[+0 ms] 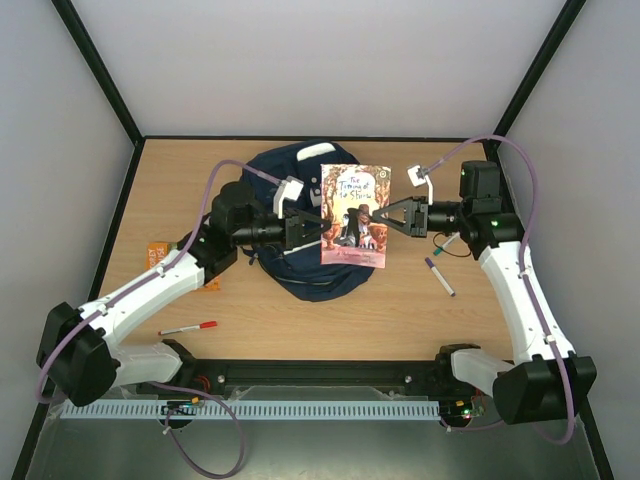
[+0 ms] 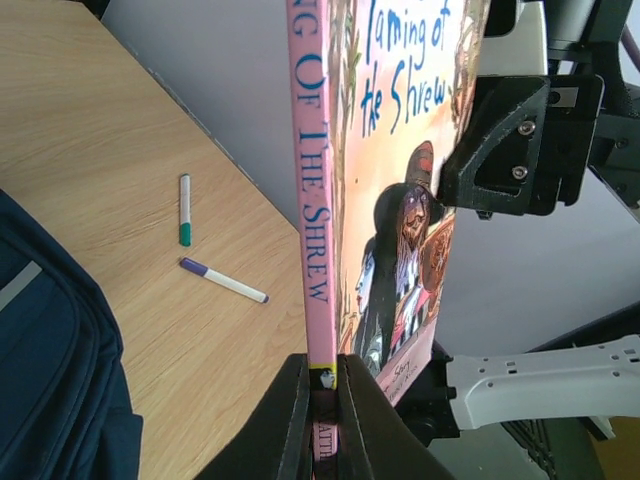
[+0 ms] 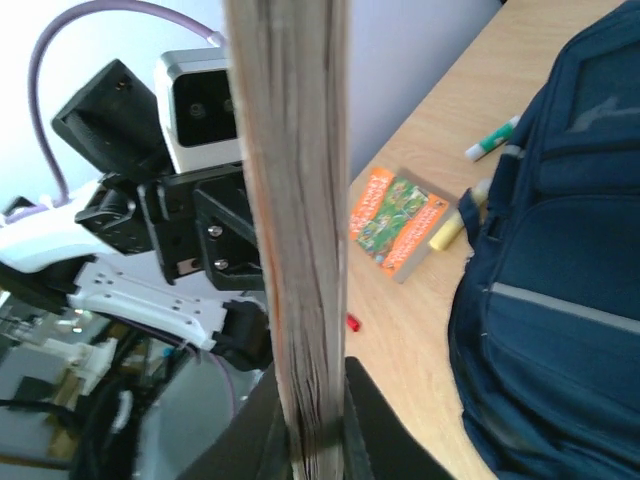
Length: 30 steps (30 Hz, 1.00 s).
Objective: Pack the student bag
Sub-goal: Pick up the book from the center of the board, then place the book in the student bag.
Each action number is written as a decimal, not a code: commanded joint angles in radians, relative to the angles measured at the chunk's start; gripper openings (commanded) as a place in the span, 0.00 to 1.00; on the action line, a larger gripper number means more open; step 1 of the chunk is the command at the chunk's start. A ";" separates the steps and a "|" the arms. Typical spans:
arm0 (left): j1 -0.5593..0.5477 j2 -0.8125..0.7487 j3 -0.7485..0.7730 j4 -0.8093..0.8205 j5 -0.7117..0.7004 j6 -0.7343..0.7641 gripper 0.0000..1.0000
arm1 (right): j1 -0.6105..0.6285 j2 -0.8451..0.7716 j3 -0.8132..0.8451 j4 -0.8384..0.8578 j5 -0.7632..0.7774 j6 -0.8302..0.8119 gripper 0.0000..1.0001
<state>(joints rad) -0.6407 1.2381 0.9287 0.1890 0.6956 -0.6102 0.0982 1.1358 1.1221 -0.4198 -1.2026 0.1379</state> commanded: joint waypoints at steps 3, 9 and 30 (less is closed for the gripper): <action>0.006 -0.023 -0.024 -0.002 -0.034 0.015 0.02 | 0.004 -0.026 -0.010 0.056 0.077 0.060 0.01; 0.006 -0.020 -0.019 -0.047 -0.069 0.051 0.23 | 0.005 -0.026 -0.009 0.053 0.126 0.048 0.01; -0.090 0.134 0.168 -0.536 -0.486 0.415 0.59 | -0.199 -0.117 -0.315 0.158 0.598 -0.154 0.01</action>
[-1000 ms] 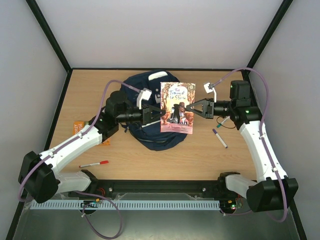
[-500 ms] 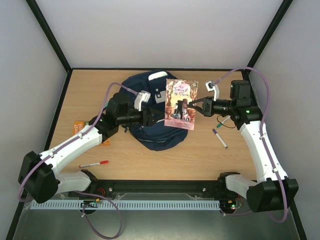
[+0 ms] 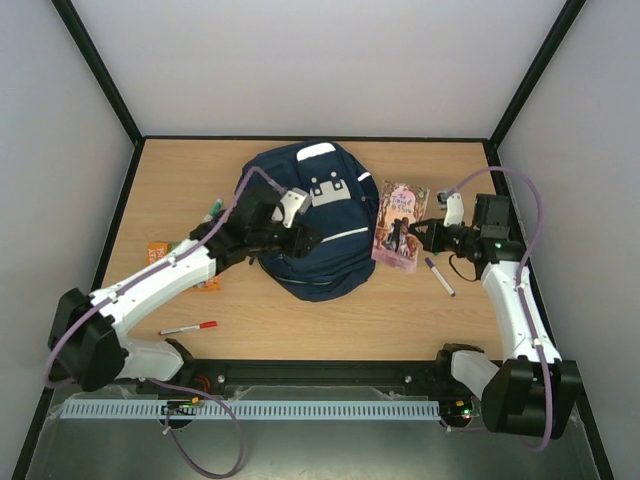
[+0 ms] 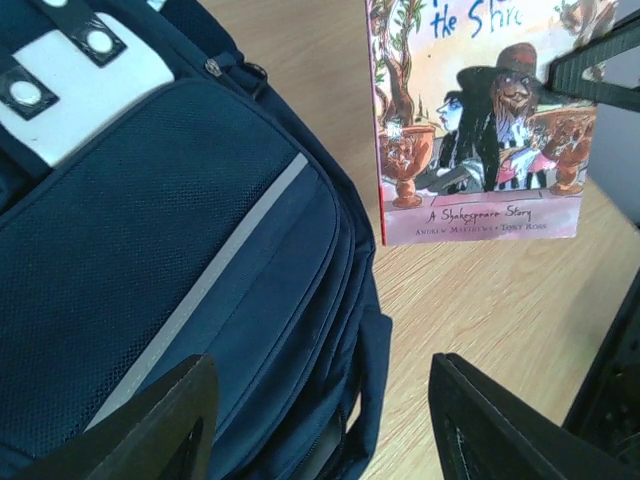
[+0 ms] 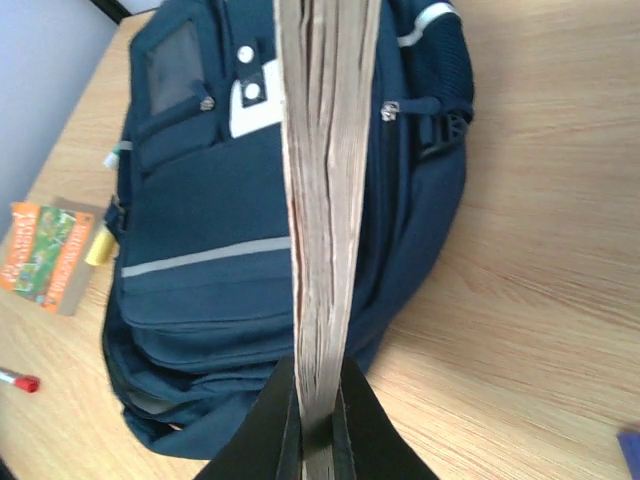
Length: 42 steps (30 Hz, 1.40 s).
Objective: Pack the student bag
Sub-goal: Place the book in the student bag.
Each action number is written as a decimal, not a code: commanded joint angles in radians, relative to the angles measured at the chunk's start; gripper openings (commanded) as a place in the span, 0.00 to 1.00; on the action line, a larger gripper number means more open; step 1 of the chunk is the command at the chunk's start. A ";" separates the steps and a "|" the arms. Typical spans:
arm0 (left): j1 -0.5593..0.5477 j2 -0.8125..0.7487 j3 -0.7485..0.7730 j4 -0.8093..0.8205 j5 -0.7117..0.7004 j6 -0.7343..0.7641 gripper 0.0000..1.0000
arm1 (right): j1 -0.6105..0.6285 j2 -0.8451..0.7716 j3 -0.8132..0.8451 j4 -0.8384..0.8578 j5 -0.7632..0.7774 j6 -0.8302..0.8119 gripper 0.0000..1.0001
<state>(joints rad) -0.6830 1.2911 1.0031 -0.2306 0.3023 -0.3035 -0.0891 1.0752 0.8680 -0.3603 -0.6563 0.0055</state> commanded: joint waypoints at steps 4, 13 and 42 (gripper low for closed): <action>-0.100 0.207 0.180 -0.182 -0.140 0.142 0.59 | -0.012 -0.076 -0.091 0.116 0.123 -0.034 0.01; -0.239 0.487 0.395 -0.293 -0.263 0.206 0.59 | -0.012 -0.088 -0.108 0.160 0.218 -0.020 0.01; -0.309 0.680 0.506 -0.348 -0.500 0.238 0.54 | -0.012 -0.087 -0.127 0.168 0.225 -0.039 0.01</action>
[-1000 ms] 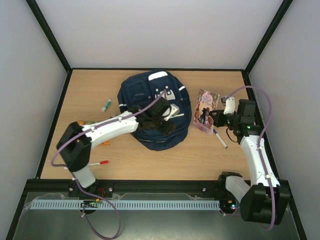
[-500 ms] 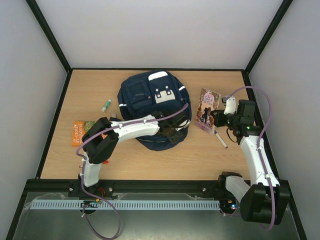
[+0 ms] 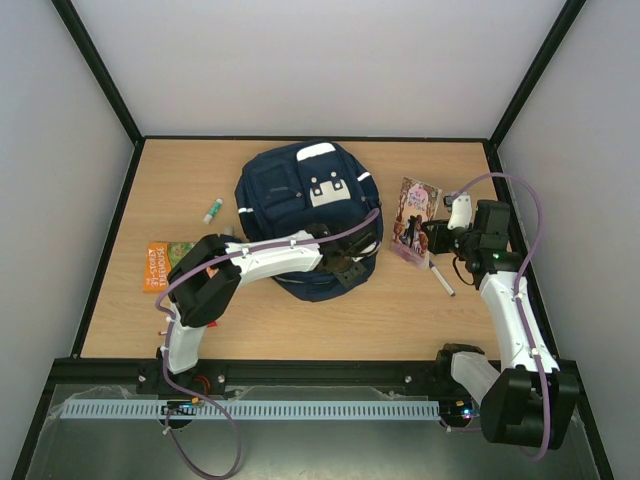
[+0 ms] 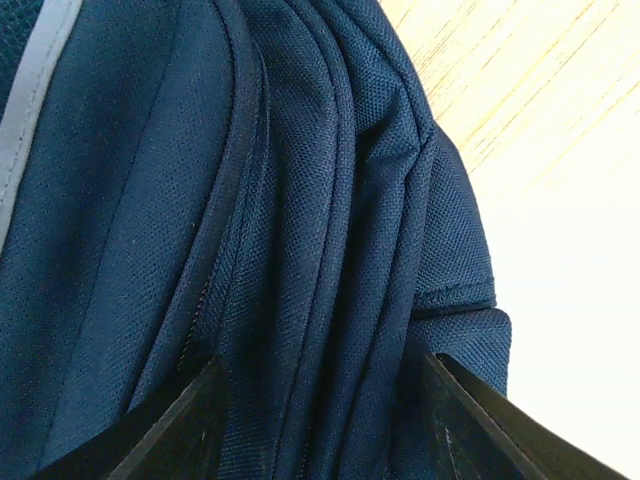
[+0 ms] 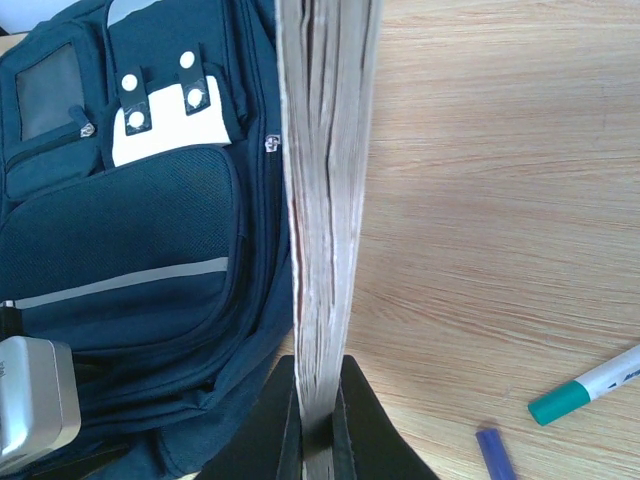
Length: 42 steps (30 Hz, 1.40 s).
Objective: Pack the student bag
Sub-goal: Place the book in the student bag.
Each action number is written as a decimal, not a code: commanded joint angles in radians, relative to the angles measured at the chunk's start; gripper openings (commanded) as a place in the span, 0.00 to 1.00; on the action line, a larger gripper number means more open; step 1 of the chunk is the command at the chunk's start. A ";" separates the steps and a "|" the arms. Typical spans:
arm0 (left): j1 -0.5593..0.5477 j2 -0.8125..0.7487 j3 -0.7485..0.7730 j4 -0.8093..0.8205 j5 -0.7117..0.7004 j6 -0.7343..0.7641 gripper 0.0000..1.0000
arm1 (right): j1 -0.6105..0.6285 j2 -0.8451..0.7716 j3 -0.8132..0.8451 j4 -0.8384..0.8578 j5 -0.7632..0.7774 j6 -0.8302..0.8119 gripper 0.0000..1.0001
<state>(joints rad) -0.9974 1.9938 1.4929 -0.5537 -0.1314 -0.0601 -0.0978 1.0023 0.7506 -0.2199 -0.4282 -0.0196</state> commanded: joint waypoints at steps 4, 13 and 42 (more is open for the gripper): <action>0.014 -0.035 0.007 -0.034 -0.045 0.019 0.48 | -0.003 -0.014 -0.010 0.030 -0.006 -0.014 0.01; 0.015 -0.007 -0.022 -0.032 -0.054 0.013 0.36 | -0.003 -0.014 -0.011 0.030 -0.011 -0.017 0.01; -0.001 -0.243 -0.015 0.018 -0.269 0.095 0.02 | -0.003 0.049 0.174 -0.183 -0.185 0.048 0.01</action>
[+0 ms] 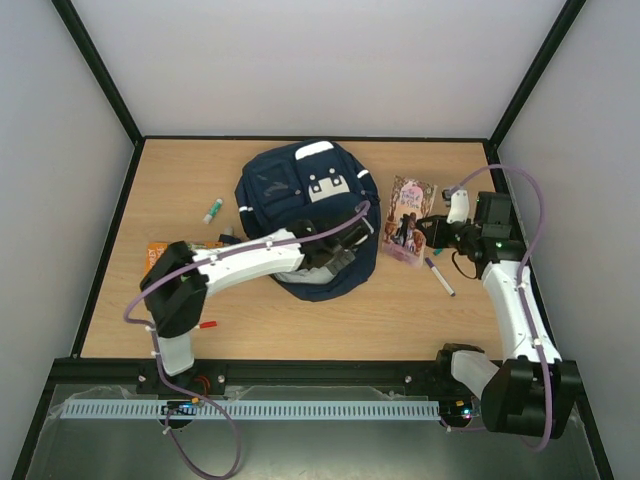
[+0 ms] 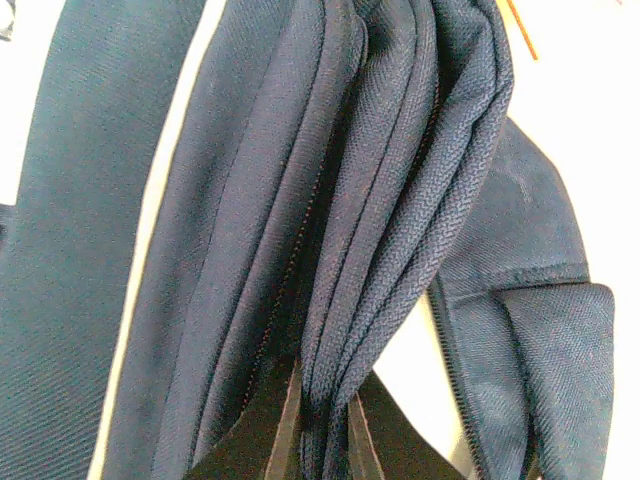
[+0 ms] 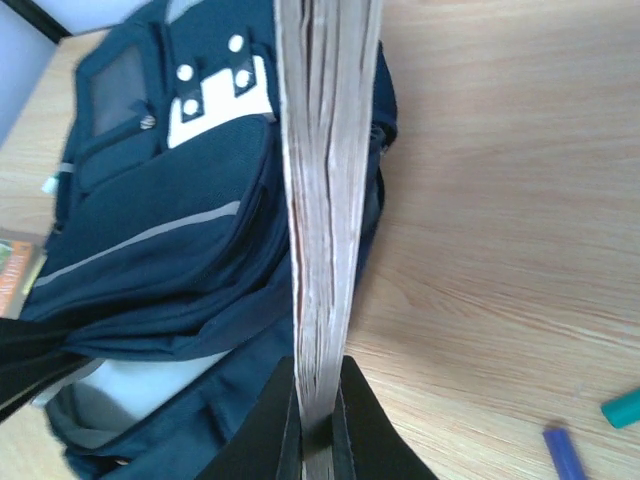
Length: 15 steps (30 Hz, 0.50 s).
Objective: Pack the student bag
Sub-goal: Place the book in the student bag.
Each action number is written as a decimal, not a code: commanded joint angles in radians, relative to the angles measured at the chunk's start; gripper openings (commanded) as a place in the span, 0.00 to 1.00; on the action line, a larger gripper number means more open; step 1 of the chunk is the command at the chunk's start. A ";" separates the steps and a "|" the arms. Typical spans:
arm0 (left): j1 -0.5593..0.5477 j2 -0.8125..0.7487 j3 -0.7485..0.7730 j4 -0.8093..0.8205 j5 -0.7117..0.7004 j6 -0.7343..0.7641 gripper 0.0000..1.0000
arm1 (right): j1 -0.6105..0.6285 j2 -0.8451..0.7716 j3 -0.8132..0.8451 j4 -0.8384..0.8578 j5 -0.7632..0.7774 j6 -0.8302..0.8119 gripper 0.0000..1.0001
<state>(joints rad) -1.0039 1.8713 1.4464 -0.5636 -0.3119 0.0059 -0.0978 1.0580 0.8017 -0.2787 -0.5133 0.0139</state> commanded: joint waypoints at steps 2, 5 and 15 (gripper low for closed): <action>0.008 -0.146 0.047 0.036 -0.091 0.035 0.02 | -0.003 -0.004 0.192 -0.212 -0.126 0.001 0.01; 0.011 -0.170 0.076 0.054 -0.081 0.036 0.02 | -0.003 -0.005 0.284 -0.335 -0.162 -0.014 0.01; 0.043 -0.171 0.184 0.073 -0.057 0.051 0.02 | -0.003 0.038 0.440 -0.668 -0.346 -0.006 0.01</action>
<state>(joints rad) -0.9707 1.7298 1.5429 -0.5686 -0.3779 0.0383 -0.0982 1.0653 1.2144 -0.7425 -0.7307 0.0002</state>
